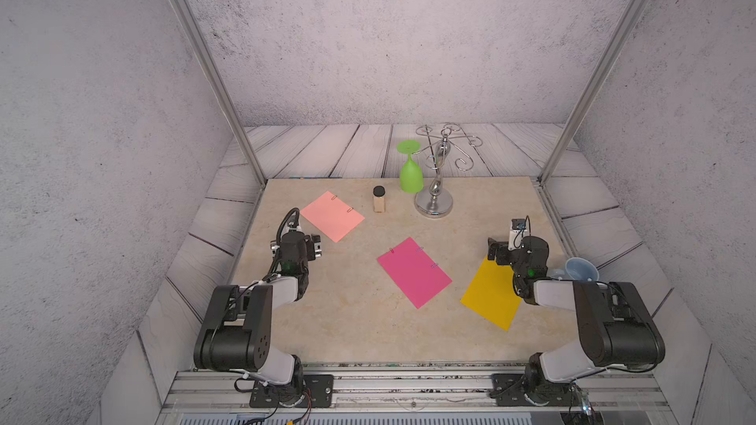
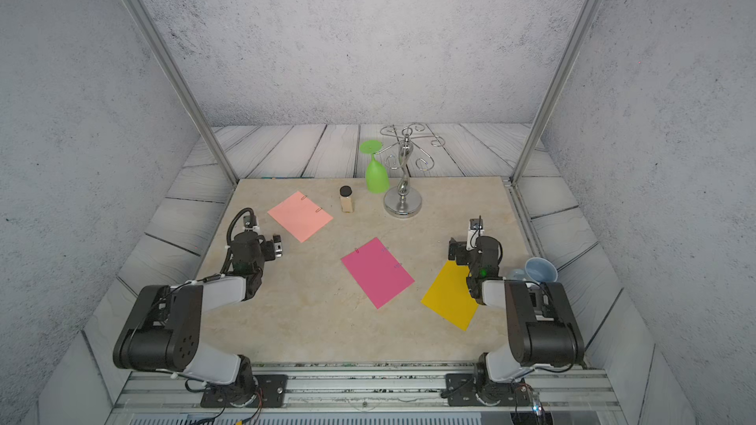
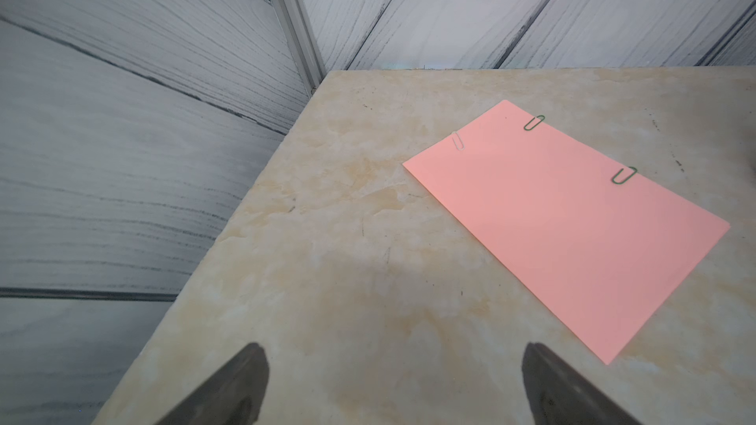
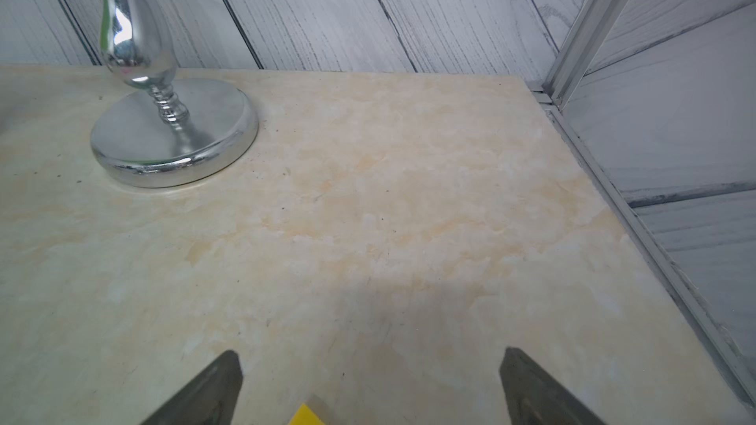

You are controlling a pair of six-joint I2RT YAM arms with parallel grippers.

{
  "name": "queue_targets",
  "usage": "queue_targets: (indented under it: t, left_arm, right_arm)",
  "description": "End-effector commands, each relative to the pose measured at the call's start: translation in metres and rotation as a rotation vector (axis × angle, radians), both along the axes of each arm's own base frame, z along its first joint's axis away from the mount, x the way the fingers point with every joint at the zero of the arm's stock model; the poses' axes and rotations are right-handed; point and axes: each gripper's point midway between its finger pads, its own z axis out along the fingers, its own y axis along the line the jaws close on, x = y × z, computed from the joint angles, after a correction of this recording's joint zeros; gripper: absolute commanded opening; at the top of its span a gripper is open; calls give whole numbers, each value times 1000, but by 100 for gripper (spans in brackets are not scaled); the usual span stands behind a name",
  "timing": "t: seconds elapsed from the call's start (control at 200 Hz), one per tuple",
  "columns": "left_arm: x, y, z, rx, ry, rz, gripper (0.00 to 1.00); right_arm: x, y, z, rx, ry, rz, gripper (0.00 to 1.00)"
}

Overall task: Unclip the paperclips from the documents
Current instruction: Adjust the document at the center of the board.

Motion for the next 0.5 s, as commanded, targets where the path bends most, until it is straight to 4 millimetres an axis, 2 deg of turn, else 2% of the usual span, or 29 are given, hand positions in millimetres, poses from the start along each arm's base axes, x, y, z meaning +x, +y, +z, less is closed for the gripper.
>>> queue_targets:
  t: [0.0, 0.495]
  left_arm:
    - [5, 1, 5, -5, -12, 0, 100]
    - [6, 1, 4, -4, -8, 0, 100]
  right_arm:
    - [2, -2, -5, 6, 16, -10, 99]
    - [2, -2, -4, 8, 14, -10, 99]
